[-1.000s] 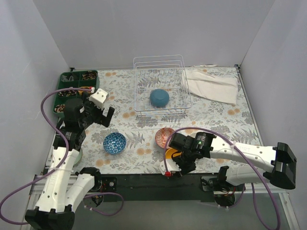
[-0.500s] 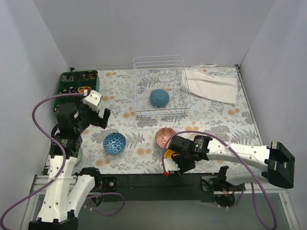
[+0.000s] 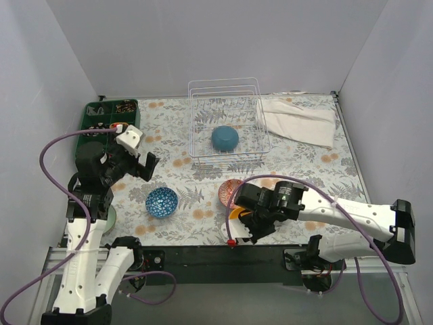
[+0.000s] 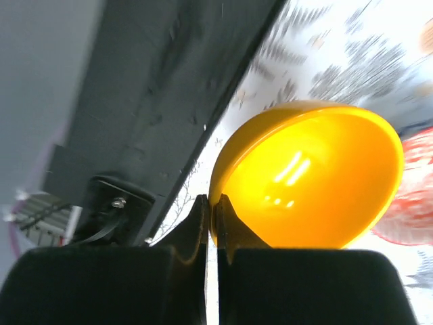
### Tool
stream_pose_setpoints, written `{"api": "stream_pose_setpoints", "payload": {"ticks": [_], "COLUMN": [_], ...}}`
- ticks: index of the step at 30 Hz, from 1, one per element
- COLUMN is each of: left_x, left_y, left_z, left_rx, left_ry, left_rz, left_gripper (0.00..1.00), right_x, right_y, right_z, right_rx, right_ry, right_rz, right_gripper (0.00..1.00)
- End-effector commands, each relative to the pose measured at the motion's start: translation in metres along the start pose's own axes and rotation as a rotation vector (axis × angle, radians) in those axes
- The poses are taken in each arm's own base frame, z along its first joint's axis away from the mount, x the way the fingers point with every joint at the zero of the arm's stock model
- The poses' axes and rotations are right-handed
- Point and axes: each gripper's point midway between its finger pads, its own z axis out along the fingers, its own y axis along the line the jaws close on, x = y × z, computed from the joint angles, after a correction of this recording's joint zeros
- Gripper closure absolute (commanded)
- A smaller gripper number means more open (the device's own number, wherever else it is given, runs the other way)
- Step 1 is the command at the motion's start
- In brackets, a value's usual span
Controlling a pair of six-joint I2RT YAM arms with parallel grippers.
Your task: Load the bowls into the dish rack
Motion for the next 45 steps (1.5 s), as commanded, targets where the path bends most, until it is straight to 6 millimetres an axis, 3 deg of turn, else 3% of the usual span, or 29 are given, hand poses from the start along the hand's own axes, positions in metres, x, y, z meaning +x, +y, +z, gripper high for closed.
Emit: {"api": "stream_pose_setpoints", "payload": {"ticks": [1,2,4,6,8,9,10,11,12,13,14,15,16,17,18,19,21,23,28,30,32,35,36,45], "left_x": [-0.039,-0.042,-0.047,-0.055,-0.06,-0.062,-0.059,-0.049,-0.056,-0.054,-0.047,-0.053,-0.055,-0.054,-0.049,-0.056,-0.054,-0.064,-0.053,-0.049,-0.04,-0.03,-0.025,0.006], "left_y": [-0.025,-0.027,-0.025,-0.012,0.003,0.019,0.028,0.034,0.039,0.042,0.045,0.05,0.05,0.05,0.048,0.044,0.038,0.029,0.031,0.031,0.027,0.017,0.014,-0.01], "left_z": [-0.006,-0.005,0.006,0.015,0.035,0.043,0.051,0.068,0.074,0.081,0.096,0.102,0.11,0.117,0.13,0.137,0.154,0.163,0.191,0.198,0.209,0.223,0.225,0.228], "left_rx": [0.184,0.203,0.224,0.183,0.139,0.066,0.031,0.019,0.01,0.004,-0.001,-0.021,-0.02,-0.011,0.004,0.023,0.059,0.097,0.077,0.089,0.117,0.159,0.17,0.234], "left_ry": [-0.091,-0.098,-0.1,-0.098,-0.083,-0.075,-0.053,-0.007,-0.007,0.005,0.039,0.035,0.037,0.046,0.069,0.06,0.077,0.061,0.121,0.133,0.152,0.175,0.184,0.243], "left_rz": [0.049,0.048,0.018,-0.018,-0.1,-0.128,-0.174,-0.241,-0.252,-0.257,-0.268,-0.258,-0.249,-0.244,-0.245,-0.227,-0.208,-0.178,-0.098,-0.076,-0.055,-0.066,-0.07,-0.076], "left_gripper": [0.05,0.05,0.06,0.07,0.1,0.1,0.11,0.11,0.14,0.16,0.17,0.18,0.18,0.18,0.18,0.18,0.19,0.19,0.24,0.31,0.42,0.77,1.0,1.0], "right_x": [-0.05,-0.064,-0.073,-0.09,-0.094,-0.105,-0.091,-0.095,-0.096,-0.089,-0.092,-0.09,-0.085,-0.084,-0.081,-0.074,-0.067,-0.054,-0.028,-0.019,-0.01,-0.003,-0.002,0.017], "right_y": [0.019,0.012,0.001,-0.025,-0.057,-0.081,-0.111,-0.13,-0.15,-0.178,-0.196,-0.213,-0.231,-0.247,-0.258,-0.273,-0.289,-0.306,-0.323,-0.332,-0.344,-0.354,-0.358,-0.371], "right_z": [-0.057,-0.07,-0.079,-0.09,-0.101,-0.118,-0.132,-0.135,-0.146,-0.181,-0.18,-0.19,-0.223,-0.219,-0.228,-0.245,-0.239,-0.234,-0.213,-0.199,-0.188,-0.176,-0.174,-0.12], "right_rx": [-0.079,-0.047,-0.007,0.068,0.094,0.155,0.216,0.186,0.202,0.275,0.208,0.212,0.243,0.158,0.141,0.13,-0.018,-0.121,-0.18,-0.194,-0.184,-0.172,-0.164,-0.243], "right_ry": [-0.145,-0.189,-0.227,-0.299,-0.391,-0.466,-0.503,-0.568,-0.619,-0.687,-0.756,-0.805,-0.876,-0.942,-0.985,-1.051,-1.135,-1.192,-1.277,-1.284,-1.303,-1.322,-1.332,-1.302], "right_rz": [0.017,0.009,0.007,0.014,0.077,0.08,0.163,0.198,0.224,0.277,0.32,0.342,0.397,0.43,0.45,0.507,0.576,0.659,0.737,0.765,0.793,0.809,0.818,0.905], "right_gripper": [0.99,0.99,0.99,0.99,0.99,0.99,0.99,0.99,0.99,0.99,0.99,0.99,0.99,0.99,0.99,0.99,0.99,0.99,0.99,0.99,0.99,0.99,0.99,0.99]}}
